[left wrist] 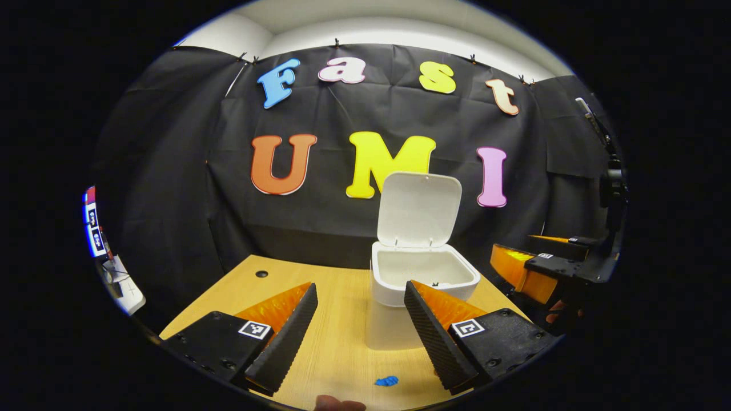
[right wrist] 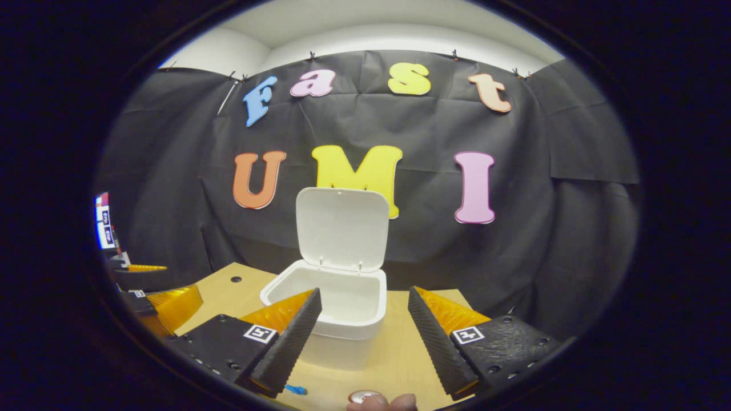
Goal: Press the lid of the desktop garbage bin to open it, pick up the crumpled paper on the desktop and throw it into the bin, then pick up the pop can on the desktop and drop it into the bin, and finally close the garbage bin lid.
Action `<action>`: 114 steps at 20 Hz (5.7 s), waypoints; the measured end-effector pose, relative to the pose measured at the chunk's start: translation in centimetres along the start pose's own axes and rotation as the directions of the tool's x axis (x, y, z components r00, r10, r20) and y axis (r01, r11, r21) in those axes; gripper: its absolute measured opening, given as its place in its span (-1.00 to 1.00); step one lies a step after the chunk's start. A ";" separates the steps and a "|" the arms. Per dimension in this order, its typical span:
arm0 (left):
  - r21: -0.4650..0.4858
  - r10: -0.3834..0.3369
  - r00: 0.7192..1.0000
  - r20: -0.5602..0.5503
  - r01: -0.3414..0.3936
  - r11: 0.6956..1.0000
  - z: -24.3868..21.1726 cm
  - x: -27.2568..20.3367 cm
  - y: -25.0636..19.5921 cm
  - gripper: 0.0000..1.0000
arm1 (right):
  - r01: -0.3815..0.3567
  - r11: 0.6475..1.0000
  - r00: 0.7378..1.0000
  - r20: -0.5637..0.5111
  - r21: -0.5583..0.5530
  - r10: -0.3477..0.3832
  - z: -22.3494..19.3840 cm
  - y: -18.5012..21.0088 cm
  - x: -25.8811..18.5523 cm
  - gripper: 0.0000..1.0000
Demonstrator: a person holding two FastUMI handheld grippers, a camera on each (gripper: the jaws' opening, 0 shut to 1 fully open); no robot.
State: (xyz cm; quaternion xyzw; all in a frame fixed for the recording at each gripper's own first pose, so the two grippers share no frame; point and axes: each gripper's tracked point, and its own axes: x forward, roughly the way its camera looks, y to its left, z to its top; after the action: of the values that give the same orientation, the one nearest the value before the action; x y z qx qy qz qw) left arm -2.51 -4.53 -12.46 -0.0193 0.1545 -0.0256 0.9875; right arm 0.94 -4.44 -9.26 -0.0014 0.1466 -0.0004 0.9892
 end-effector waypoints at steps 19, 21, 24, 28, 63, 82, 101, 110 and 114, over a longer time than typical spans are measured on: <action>-0.013 -0.071 0.898 -0.434 0.072 0.997 -25.0 2.3 -5.0 0.99 | 0.111 0.991 0.948 -0.291 -0.068 -0.127 -16.1 -6.6 -5.5 0.92; -0.028 -0.070 0.876 -0.477 0.064 0.998 -27.1 2.4 -5.0 1.00 | 0.126 0.989 0.939 -0.314 -0.073 -0.142 -17.1 -7.2 -6.0 0.92; -0.022 -0.047 0.855 -0.516 0.041 0.999 -29.4 3.0 -4.7 0.99 | 0.148 0.986 0.926 -0.339 -0.076 -0.165 -17.9 -8.0 -6.7 0.92; -0.015 -0.040 0.836 -0.547 0.038 0.999 -31.2 3.5 -4.6 0.99 | 0.154 0.985 0.915 -0.365 -0.077 -0.171 -19.0 -7.9 -7.3 0.92; 0.026 0.003 0.964 -0.267 0.004 1.000 -15.1 5.0 -1.5 -0.36 | -0.006 1.000 0.857 -0.515 -0.027 -0.009 -27.9 -2.9 -7.0 0.92; 0.070 0.013 1.000 0.027 -0.015 0.997 -1.3 2.0 -0.6 -0.37 | 0.009 0.996 0.790 -0.612 0.084 0.044 -35.3 -0.5 -0.9 0.92; 0.050 -0.031 0.985 0.168 0.023 0.998 8.2 6.2 -3.1 -0.30 | 0.003 0.995 0.826 -0.561 0.103 0.056 -26.3 -2.4 0.0 0.61; 0.068 -0.098 0.987 0.129 0.090 0.994 8.0 13.5 -6.1 -0.27 | 0.053 0.988 0.877 -0.479 0.143 0.022 -19.0 -7.0 0.7 0.61; 0.072 -0.106 0.990 0.089 0.099 0.992 7.1 15.5 -6.5 -0.18 | 0.067 0.984 0.881 -0.473 0.166 0.020 -18.0 -7.6 0.7 0.62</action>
State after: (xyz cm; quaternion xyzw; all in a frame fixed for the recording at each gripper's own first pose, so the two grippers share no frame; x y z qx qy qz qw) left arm 14.10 -11.72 -10.14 0.0052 0.1063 -0.0807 0.9910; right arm -3.60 -12.07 -26.71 0.0849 0.3829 -0.0258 0.9195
